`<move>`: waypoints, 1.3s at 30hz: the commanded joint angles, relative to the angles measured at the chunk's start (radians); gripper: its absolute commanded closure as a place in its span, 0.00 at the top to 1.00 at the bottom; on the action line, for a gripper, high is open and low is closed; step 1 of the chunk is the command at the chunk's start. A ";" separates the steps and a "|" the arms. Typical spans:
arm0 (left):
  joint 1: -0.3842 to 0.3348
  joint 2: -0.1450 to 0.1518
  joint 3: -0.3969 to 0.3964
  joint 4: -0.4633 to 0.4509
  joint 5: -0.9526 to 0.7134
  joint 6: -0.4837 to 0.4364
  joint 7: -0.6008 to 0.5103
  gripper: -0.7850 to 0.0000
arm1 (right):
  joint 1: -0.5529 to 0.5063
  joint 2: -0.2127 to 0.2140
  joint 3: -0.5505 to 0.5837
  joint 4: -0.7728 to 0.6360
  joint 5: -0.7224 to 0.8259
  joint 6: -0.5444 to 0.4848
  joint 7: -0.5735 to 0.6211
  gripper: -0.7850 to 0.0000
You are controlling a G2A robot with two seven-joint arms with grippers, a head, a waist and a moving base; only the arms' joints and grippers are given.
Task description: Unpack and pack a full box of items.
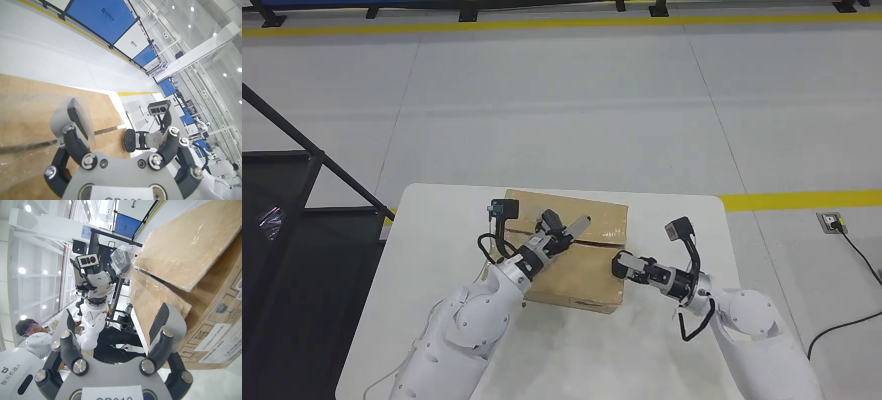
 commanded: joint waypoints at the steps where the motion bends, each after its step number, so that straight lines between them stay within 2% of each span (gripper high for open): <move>1: -0.002 -0.001 0.001 0.004 0.001 0.000 -0.002 1.00 | -0.002 0.002 0.000 0.000 0.001 -0.002 0.000 1.00; 13: -0.046 -0.015 0.029 0.071 0.026 -0.018 -0.020 1.00 | -0.003 0.010 -0.006 0.001 0.006 -0.002 -0.008 1.00; 19: -0.041 -0.018 0.046 0.079 0.096 -0.019 -0.006 1.00 | 0.000 0.013 -0.011 0.005 0.011 -0.003 -0.009 1.00; 23: -0.024 -0.014 0.030 0.088 0.181 -0.008 0.028 1.00 | 0.009 0.014 -0.016 0.015 0.016 -0.003 -0.008 1.00; 39: 0.063 0.007 -0.085 0.033 0.111 -0.135 -0.020 1.00 | 0.051 0.018 -0.045 0.062 0.036 -0.001 0.001 1.00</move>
